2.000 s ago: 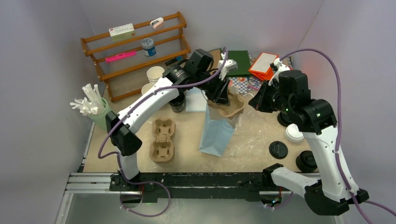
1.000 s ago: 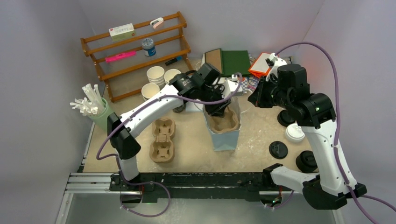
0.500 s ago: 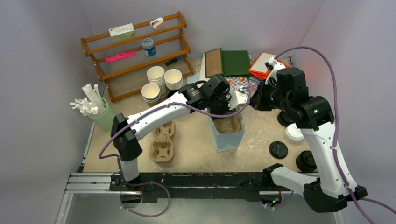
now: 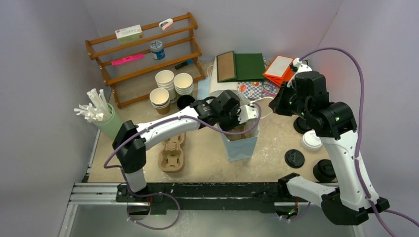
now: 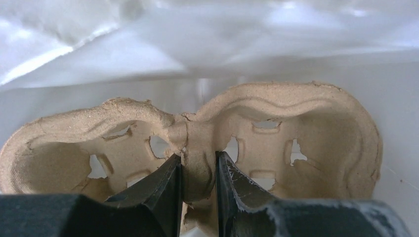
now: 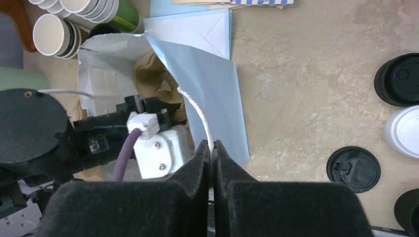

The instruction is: Pack the takeout coffee

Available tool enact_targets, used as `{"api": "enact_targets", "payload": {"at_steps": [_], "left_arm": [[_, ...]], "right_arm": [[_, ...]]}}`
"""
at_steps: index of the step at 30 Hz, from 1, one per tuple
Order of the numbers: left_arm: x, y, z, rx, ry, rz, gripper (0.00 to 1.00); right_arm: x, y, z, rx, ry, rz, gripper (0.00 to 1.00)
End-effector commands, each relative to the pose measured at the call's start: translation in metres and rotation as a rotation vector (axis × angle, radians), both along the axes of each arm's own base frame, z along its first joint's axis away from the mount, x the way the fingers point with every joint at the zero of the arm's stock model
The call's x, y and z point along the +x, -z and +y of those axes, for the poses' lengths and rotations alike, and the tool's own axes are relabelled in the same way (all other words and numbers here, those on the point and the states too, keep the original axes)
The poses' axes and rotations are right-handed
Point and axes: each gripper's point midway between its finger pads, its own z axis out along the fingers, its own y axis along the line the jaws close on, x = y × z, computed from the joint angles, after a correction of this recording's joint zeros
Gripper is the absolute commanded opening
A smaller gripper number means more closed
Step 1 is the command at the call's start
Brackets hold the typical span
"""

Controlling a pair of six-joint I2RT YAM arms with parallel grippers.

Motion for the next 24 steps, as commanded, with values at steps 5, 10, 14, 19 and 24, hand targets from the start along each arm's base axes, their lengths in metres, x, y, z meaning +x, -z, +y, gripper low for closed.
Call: {"api": "enact_targets", "payload": {"at_steps": [5,10,14,19,24], "left_arm": [[-0.008,-0.034,0.002,-0.159,-0.011,-0.062,0.27],[-0.014,-0.012,0.012,-0.074,-0.027,0.000,0.27],[-0.019,0.002,0.012,-0.052,-0.037,0.053,0.27],[-0.018,0.018,0.013,-0.018,-0.048,0.072,0.27],[-0.014,0.034,0.009,0.026,-0.061,0.102,0.27]], "right_arm": [[0.000,0.001,-0.012,-0.037,0.056,-0.001,0.00],[0.000,-0.016,-0.010,-0.016,0.038,-0.051,0.00],[-0.001,-0.024,-0.008,-0.001,0.024,-0.074,0.00],[-0.003,-0.026,-0.007,0.006,0.019,-0.080,0.00],[-0.005,-0.026,-0.004,0.018,0.003,-0.083,0.00]]}}
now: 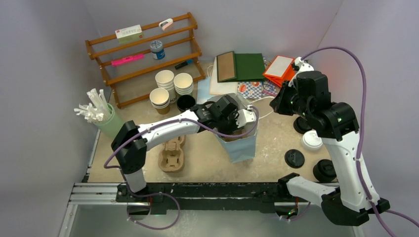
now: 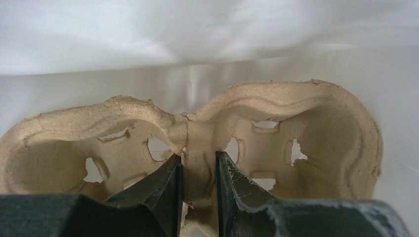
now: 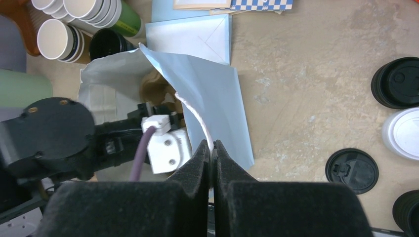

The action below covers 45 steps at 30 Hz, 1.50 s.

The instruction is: Pack the takeout coffee

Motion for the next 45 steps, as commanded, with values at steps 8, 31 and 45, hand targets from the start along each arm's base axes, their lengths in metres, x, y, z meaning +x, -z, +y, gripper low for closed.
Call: {"api": "enact_targets", "payload": {"at_steps": [8,31,45], "left_arm": [[-0.003,0.034,-0.009,0.056,-0.038,0.093,0.27],[-0.023,0.101,-0.008,0.296,0.016,0.223,0.29],[-0.025,0.074,-0.009,0.332,0.041,0.210,0.54]], "right_arm": [[-0.009,0.012,-0.006,0.016,0.023,-0.028,0.00],[0.002,-0.001,-0.018,-0.038,0.076,-0.068,0.00],[0.006,-0.015,-0.018,-0.044,0.077,-0.083,0.00]]}}
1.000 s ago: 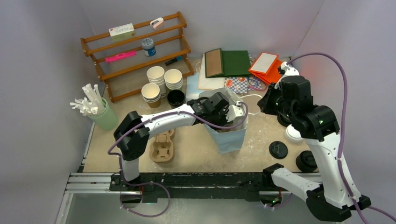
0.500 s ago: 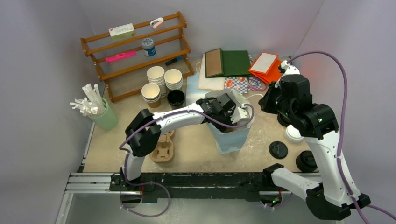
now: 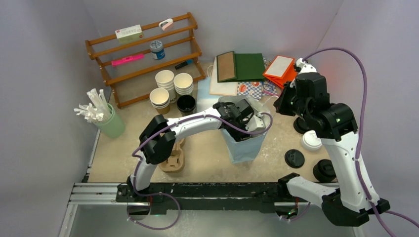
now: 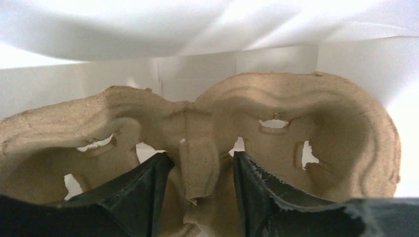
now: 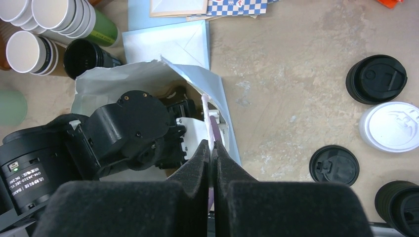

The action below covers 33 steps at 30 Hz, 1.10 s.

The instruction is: Pack the takeout coffee

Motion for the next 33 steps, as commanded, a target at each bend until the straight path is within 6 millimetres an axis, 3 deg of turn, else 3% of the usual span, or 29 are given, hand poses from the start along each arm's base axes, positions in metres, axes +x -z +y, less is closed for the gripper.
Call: {"api": "enact_targets", "payload": {"at_steps": [1,2,5,9,18,25,29,33], "left_arm": [[-0.013,-0.005,0.007,0.062,0.020,0.034,0.57],[-0.011,-0.016,0.003,0.042,0.015,0.022,0.59],[-0.004,-0.047,-0.008,-0.018,0.002,-0.011,0.79],[0.002,-0.080,-0.016,-0.081,-0.024,-0.050,0.86],[0.007,-0.121,-0.020,-0.192,-0.087,-0.100,0.91],[0.009,-0.171,-0.024,-0.328,-0.134,-0.148,0.93],[0.007,-0.196,-0.024,-0.398,-0.150,-0.159,1.00],[0.004,-0.233,-0.023,-0.502,-0.174,-0.179,1.00]], "right_arm": [[0.003,-0.021,-0.003,0.013,0.011,-0.076,0.00],[0.003,-0.019,-0.003,0.012,0.010,-0.070,0.00],[0.003,-0.014,0.000,0.020,0.002,-0.057,0.00],[0.002,-0.009,0.004,0.030,-0.010,-0.043,0.00],[0.002,0.000,0.007,0.039,-0.020,-0.020,0.00],[-0.001,0.004,0.008,0.044,-0.022,-0.013,0.00],[-0.001,0.005,0.008,0.051,-0.021,-0.011,0.00],[-0.003,0.008,0.011,0.066,-0.026,-0.005,0.00]]}}
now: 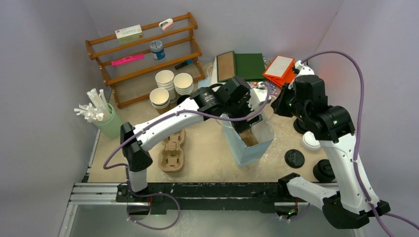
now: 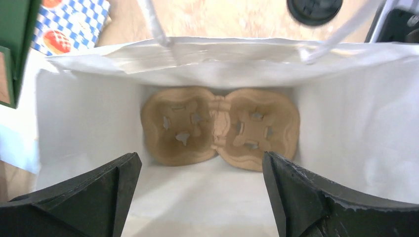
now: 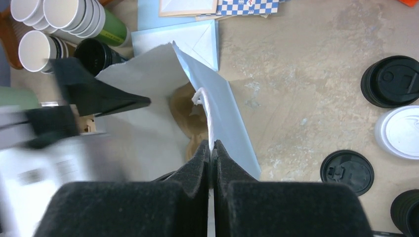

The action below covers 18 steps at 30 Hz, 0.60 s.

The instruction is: Pack the takeout coffee

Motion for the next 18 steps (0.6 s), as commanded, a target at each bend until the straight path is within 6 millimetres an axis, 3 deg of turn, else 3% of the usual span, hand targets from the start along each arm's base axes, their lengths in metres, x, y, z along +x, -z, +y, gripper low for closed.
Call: {"api": "enact_targets", "payload": {"at_steps": [1,7,10,14,18], "left_arm": [[-0.001,-0.085,-0.006,-0.233,-0.046,-0.072,1.00],[-0.002,-0.168,0.012,-0.482,-0.234,-0.062,1.00],[-0.005,-0.189,0.037,-0.619,-0.467,0.059,1.00],[-0.016,-0.181,0.077,-0.680,-0.748,0.244,1.00],[-0.037,-0.144,0.100,-0.653,-0.908,0.424,1.00]], "right_arm": [[-0.005,0.003,0.003,0.030,-0.008,0.009,0.00],[-0.004,-0.001,0.006,0.044,-0.017,-0.008,0.00],[-0.003,-0.003,0.006,0.045,-0.016,-0.013,0.00],[-0.002,-0.004,0.006,0.044,-0.012,-0.019,0.00],[-0.001,-0.005,0.007,0.050,-0.016,-0.021,0.00]]}}
